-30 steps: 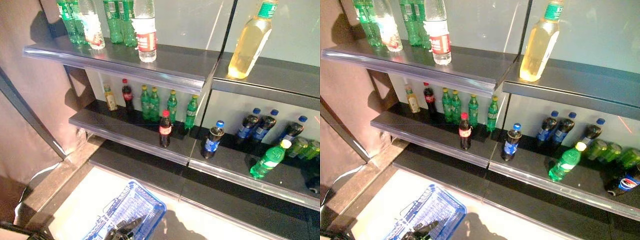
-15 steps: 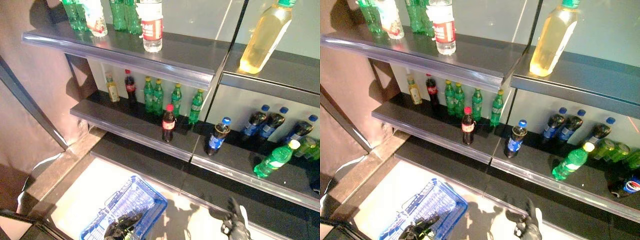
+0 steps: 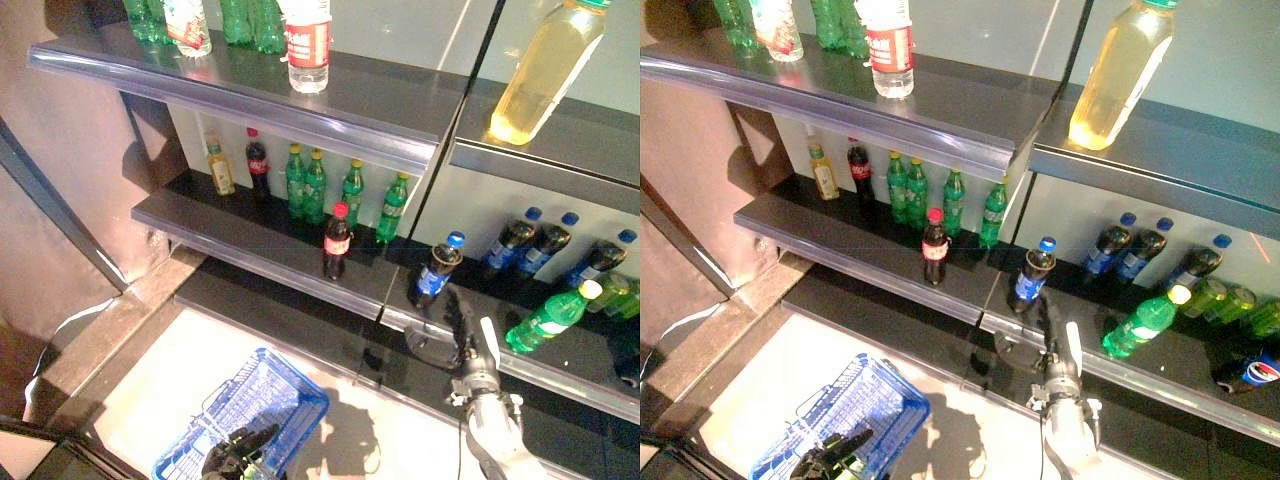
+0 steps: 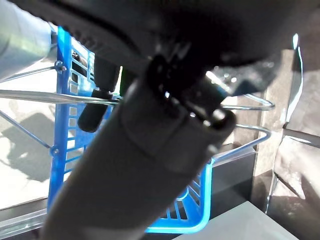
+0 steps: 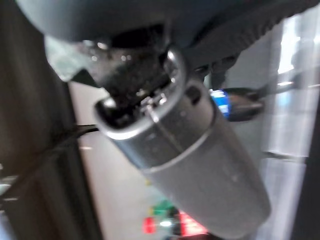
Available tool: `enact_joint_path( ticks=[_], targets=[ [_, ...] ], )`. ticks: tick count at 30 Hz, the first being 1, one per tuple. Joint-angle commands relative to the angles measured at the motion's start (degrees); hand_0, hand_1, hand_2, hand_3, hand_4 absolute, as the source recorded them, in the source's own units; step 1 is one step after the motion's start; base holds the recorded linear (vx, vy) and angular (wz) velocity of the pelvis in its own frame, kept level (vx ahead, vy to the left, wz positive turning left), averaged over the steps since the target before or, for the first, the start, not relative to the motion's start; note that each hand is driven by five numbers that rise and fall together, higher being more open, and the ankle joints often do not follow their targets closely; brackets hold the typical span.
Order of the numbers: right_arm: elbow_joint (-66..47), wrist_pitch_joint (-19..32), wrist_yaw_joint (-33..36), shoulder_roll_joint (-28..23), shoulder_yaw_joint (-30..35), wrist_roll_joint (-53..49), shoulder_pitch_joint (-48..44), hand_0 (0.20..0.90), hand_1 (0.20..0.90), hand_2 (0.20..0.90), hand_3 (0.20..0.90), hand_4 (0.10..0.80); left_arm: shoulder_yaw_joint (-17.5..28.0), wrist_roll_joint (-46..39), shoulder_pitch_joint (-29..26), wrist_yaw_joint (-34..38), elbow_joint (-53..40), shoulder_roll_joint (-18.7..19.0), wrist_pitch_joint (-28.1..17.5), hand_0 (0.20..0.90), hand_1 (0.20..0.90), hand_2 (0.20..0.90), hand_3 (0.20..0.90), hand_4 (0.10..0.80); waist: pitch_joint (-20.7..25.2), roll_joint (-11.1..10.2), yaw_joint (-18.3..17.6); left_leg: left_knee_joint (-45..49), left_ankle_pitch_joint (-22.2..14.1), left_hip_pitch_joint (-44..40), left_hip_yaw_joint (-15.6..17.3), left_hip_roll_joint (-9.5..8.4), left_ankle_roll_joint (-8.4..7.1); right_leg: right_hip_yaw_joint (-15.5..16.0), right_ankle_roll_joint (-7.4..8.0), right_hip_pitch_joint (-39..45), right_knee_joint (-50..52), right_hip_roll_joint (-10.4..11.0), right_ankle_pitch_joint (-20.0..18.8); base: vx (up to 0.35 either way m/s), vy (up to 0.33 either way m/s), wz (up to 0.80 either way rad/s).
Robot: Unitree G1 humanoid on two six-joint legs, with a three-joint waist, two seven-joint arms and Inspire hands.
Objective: Pick up the drink and place into the basket.
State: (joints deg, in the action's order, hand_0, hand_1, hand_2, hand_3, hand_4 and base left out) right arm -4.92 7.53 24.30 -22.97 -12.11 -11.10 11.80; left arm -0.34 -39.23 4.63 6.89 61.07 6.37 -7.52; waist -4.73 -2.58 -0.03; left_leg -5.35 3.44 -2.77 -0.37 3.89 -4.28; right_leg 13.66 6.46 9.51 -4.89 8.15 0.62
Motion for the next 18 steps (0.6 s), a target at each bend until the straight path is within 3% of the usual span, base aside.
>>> enact_joint_path(
  ticks=[1,11,18],
  targets=[
    [-9.2,8.1,4.5,-3.1,4.5,4.1,-6.5,0.900,0.900,0.900,0.900,0.800,-1.2,2.7,2.7,-0.2,3.6,2.7,-3.4,0.300,0.300,0.300,0.200,0.100,0.7,1.4,2.3,0.4,-3.8,-2.2,4.0,4.12,-1.08,-1.9,3.17,-4.8,0.4,5.0,-4.3,0.023,0.008,-0.03],
    [-12.4,5.4,9.7,-3.6,5.6,3.3,-10.3,0.900,0.900,0.900,0.900,0.800,-0.6,4.3,3.3,-0.5,5.2,2.2,-4.1,0.300,0.300,0.300,0.200,0.100,0.7,1.6,3.2,1.0,-3.6,-3.1,3.6,4.78,-1.26,-1.7,2.52,-4.9,1.7,5.3,-3.6,0.064,0.011,-0.02],
    [-7.9,5.1,20.4,-3.3,3.8,1.2,-15.4,0.900,0.900,0.900,0.900,0.800,-3.3,2.0,2.8,0.4,3.5,2.0,-4.0,0.300,0.300,0.300,0.200,0.100,-3.5,1.9,3.9,10.5,-5.4,2.1,1.1,4.44,-1.06,-2.6,0.12,-10.2,11.7,4.5,0.1,0.001,0.028,-0.06]
  ],
)
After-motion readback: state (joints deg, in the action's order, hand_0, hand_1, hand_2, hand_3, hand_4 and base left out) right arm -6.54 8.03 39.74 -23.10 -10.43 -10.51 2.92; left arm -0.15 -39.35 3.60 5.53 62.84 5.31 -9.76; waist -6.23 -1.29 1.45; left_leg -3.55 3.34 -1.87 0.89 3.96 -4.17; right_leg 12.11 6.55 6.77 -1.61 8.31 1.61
